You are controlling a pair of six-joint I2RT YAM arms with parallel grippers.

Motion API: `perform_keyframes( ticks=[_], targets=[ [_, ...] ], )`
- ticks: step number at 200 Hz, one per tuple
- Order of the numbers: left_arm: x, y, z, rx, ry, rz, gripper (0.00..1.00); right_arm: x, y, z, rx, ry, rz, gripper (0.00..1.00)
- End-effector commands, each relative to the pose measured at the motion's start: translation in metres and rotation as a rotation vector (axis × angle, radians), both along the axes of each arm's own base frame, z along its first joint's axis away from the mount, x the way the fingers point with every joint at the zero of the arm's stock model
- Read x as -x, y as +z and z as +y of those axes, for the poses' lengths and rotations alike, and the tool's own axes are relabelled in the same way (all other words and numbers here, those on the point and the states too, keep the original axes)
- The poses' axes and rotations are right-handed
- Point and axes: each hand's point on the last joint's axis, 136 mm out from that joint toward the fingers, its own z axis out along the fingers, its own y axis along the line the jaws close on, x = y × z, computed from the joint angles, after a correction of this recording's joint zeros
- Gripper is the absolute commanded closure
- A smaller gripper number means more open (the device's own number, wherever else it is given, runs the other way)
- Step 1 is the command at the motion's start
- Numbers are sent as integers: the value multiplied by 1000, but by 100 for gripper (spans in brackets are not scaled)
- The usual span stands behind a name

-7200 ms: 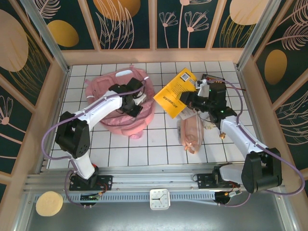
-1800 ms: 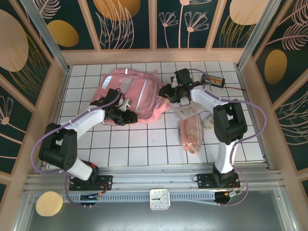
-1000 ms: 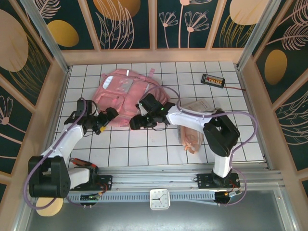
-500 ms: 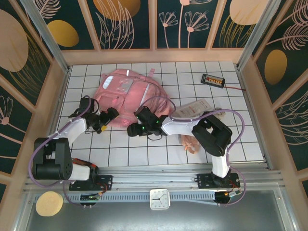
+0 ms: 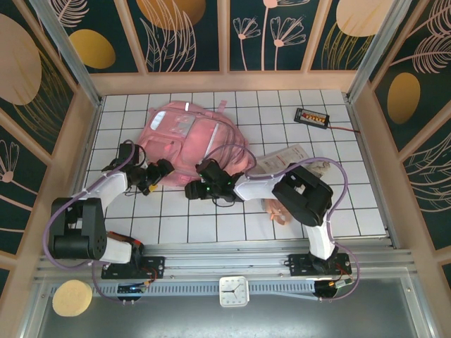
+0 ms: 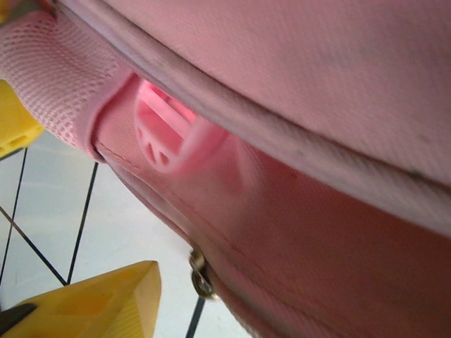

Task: Pack books, pencil case, and school supplies into a backpack

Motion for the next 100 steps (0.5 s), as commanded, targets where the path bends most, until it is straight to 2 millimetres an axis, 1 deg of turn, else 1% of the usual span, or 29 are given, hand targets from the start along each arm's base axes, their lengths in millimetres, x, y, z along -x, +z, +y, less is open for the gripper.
perform_keyframes(
  ticks=[1,34,48,57,73,88,92,94,100],
  targets=[
    [-7,4,2,-4,-14,-23,11,-14,1,13,-25,-21,-70,55],
    [-3,-1,1,-5,-19,-9,12,-19,-5,20,-5,-20,-101,58],
    [-2,-2,1,-4,-20,-5,13,-21,-5,20,6,-24,-112,66],
    [-1,-3,1,-5,-21,-1,13,-22,-3,19,10,-30,-118,76],
    [1,1,1,3,-16,-6,13,-23,2,16,29,-31,-124,100],
    [6,10,-2,27,-3,-19,10,-21,11,14,38,-22,-122,100],
    [9,12,-3,38,7,-20,7,-21,15,14,39,-16,-118,100],
    [10,14,-3,44,12,-21,3,-20,17,14,41,-12,-118,100],
    [13,18,-5,65,26,-29,1,-18,23,14,42,1,-117,100]
  ],
)
